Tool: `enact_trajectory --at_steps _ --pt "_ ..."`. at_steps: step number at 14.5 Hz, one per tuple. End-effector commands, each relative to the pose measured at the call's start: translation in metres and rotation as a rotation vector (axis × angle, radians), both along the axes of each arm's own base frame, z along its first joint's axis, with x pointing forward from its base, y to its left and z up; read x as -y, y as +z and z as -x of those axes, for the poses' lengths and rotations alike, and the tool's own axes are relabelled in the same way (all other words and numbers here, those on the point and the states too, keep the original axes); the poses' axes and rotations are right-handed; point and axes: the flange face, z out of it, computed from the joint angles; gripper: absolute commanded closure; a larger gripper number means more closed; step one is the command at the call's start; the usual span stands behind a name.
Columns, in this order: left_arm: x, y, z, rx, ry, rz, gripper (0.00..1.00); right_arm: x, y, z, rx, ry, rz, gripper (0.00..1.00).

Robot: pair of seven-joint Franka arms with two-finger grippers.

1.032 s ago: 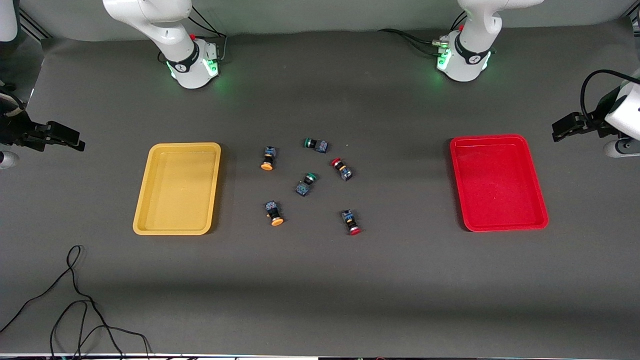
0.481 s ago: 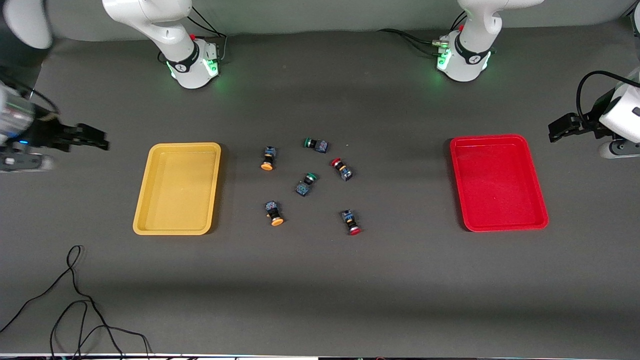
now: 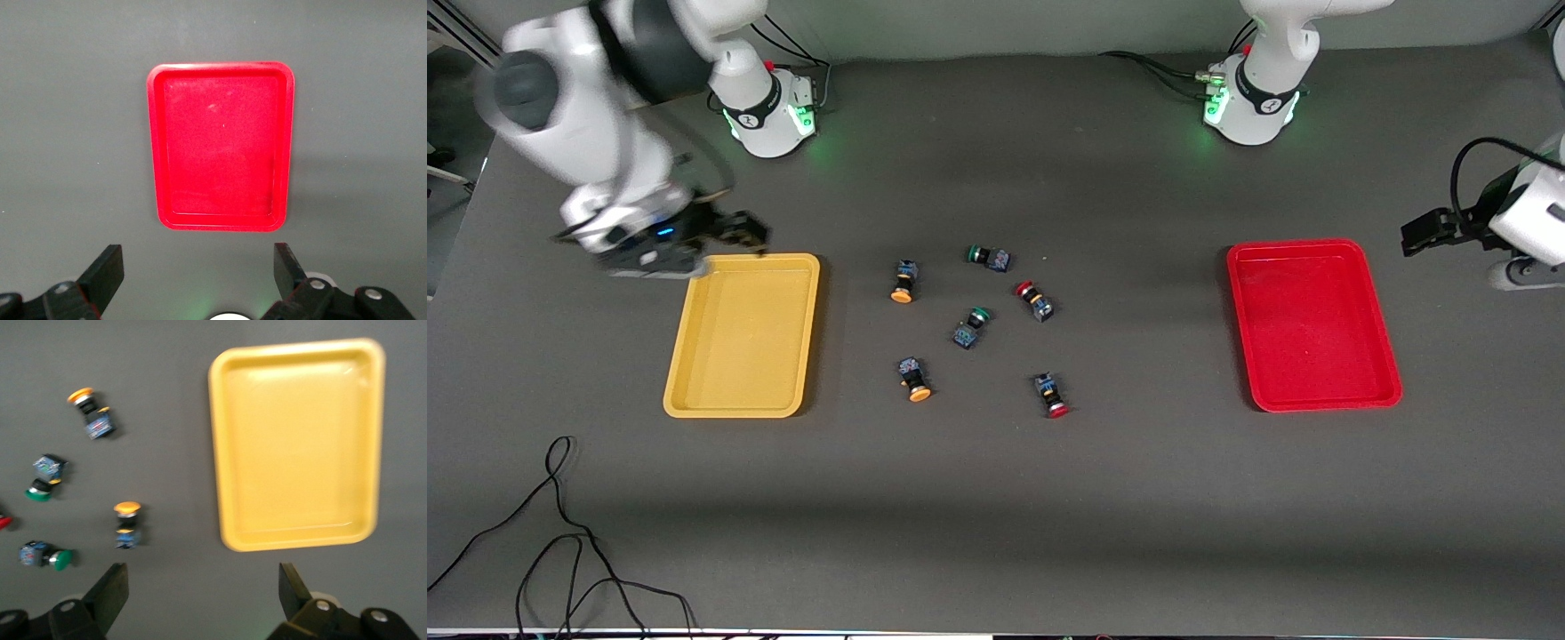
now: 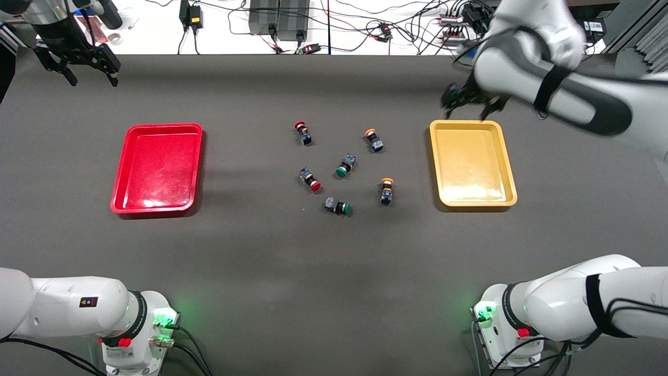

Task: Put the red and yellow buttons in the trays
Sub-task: 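Reach the right gripper to a yellow button while the left gripper reaches red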

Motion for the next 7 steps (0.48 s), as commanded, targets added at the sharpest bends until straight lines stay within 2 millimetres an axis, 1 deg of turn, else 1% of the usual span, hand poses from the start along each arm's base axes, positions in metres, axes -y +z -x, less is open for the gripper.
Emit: enact_trajectory --at_steps 1,2,3,4,5,7 --pt "0.002 -0.026 -0.013 -0.045 -0.025 -0.006 0.00 -0.045 -0.017 0.034 0.029 -0.028 -0.020 0.00" --pt "0.002 -0.040 -0.018 -0.057 -0.026 -0.005 0.00 -0.050 -0.021 0.037 0.037 -0.022 -0.025 0.00" --pt "0.004 -0.058 -0.026 -0.069 -0.026 -0.004 0.00 -0.051 -0.025 0.038 0.038 -0.019 -0.025 0.00" --pt "0.006 -0.080 -0.032 -0.081 -0.018 -0.004 0.00 -0.060 -0.028 0.044 0.034 -0.007 -0.023 0.00" --pt "0.008 -0.104 -0.037 -0.091 -0.010 -0.002 0.00 -0.073 -0.033 0.050 0.038 0.001 -0.024 0.00" --pt "0.010 -0.153 -0.041 -0.119 0.024 -0.002 0.00 -0.094 -0.054 0.053 0.036 -0.003 -0.020 0.00"
